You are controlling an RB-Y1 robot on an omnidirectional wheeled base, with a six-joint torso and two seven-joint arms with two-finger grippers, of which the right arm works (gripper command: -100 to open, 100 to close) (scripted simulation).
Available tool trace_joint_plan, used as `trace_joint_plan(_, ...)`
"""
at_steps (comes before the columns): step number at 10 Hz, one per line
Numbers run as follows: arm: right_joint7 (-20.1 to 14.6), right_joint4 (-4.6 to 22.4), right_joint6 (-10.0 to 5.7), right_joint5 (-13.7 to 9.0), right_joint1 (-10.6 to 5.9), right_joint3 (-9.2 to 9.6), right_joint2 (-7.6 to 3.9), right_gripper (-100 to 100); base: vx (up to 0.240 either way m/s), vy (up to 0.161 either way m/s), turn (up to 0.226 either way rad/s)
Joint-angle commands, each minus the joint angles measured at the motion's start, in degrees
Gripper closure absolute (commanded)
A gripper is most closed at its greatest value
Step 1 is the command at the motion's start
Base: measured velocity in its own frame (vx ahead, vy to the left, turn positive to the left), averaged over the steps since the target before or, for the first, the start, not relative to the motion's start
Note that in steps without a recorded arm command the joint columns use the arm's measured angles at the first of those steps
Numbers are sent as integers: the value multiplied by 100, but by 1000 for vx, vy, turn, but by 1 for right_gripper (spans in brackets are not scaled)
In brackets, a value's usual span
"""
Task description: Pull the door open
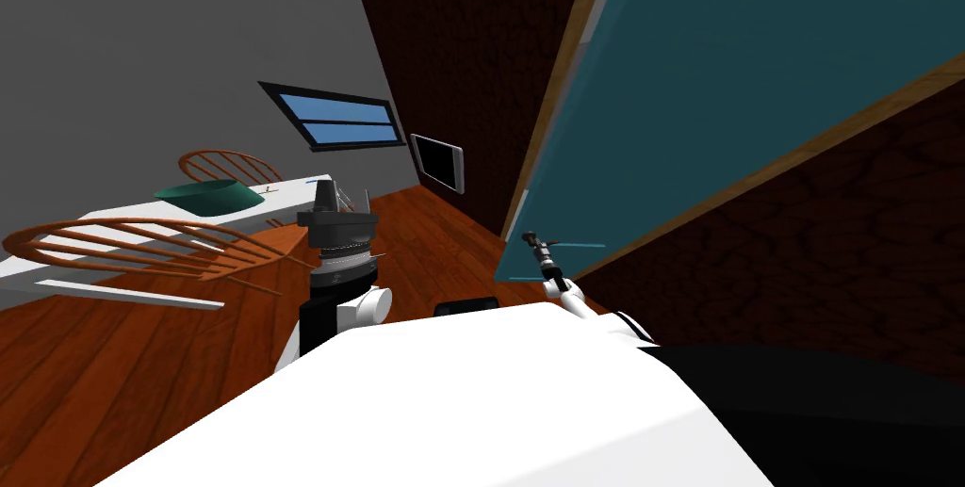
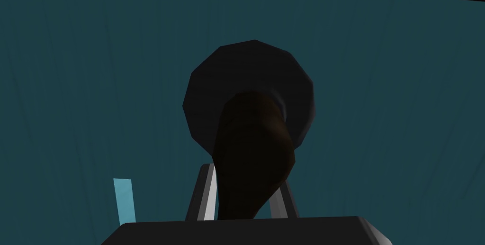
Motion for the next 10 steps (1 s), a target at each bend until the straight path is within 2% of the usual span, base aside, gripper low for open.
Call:
trace_joint_plan(1, -106, -47, -115, 43, 90, 96, -78, 100, -193, -74, 80)
trace_joint_plan(6, -431, -143, -429, 159, 299, 375, -318, 100, -200, -63, 82)
trace_joint_plan(7, -380, -126, -381, 147, 272, 348, -267, 100, -83, -21, 14)
trace_joint_plan(10, -596, -125, -785, 195, 527, 515, -476, 100, -177, -80, 145)
